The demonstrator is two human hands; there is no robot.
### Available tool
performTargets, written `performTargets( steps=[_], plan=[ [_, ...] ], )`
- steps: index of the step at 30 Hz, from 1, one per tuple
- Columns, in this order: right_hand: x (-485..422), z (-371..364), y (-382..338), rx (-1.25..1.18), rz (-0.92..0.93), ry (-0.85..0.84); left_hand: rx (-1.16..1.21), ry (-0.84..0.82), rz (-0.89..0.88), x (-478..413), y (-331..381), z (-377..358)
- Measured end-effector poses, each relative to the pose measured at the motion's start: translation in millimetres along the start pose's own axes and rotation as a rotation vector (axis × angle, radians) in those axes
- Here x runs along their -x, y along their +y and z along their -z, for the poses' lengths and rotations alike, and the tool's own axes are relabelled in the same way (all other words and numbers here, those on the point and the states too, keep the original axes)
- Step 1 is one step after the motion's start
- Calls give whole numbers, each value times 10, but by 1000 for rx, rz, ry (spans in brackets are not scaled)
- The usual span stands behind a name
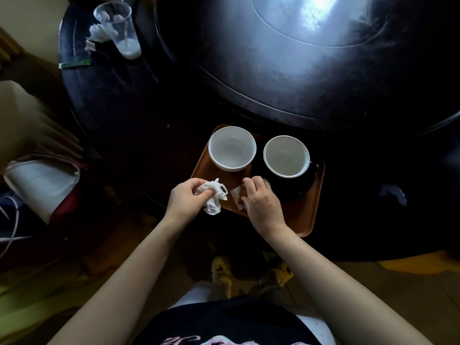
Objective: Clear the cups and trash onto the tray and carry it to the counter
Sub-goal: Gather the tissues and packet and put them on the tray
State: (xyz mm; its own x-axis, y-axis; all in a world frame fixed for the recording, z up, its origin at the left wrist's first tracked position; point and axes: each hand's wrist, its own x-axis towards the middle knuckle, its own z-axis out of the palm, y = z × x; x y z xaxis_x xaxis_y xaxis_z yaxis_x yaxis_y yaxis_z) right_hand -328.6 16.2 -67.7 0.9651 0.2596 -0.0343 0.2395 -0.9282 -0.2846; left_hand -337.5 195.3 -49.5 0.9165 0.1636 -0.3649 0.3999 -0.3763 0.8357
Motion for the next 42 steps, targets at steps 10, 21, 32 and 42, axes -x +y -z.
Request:
performTargets(
  steps=[10, 21, 32, 42],
  plan=[
    [67, 125, -325, -336, 188, 133, -14, 93, 48, -54, -5, -53],
    [-70, 195, -199, -464, -112, 192, -155, 27, 13, -80, -93, -125],
    [-157, 415, -71, -813, -238, 315, -355, 80, -109, -156, -56, -343],
    [-23, 450, 71, -628, -222, 47, -447, 91, -128, -213, -36, -485]
  ],
)
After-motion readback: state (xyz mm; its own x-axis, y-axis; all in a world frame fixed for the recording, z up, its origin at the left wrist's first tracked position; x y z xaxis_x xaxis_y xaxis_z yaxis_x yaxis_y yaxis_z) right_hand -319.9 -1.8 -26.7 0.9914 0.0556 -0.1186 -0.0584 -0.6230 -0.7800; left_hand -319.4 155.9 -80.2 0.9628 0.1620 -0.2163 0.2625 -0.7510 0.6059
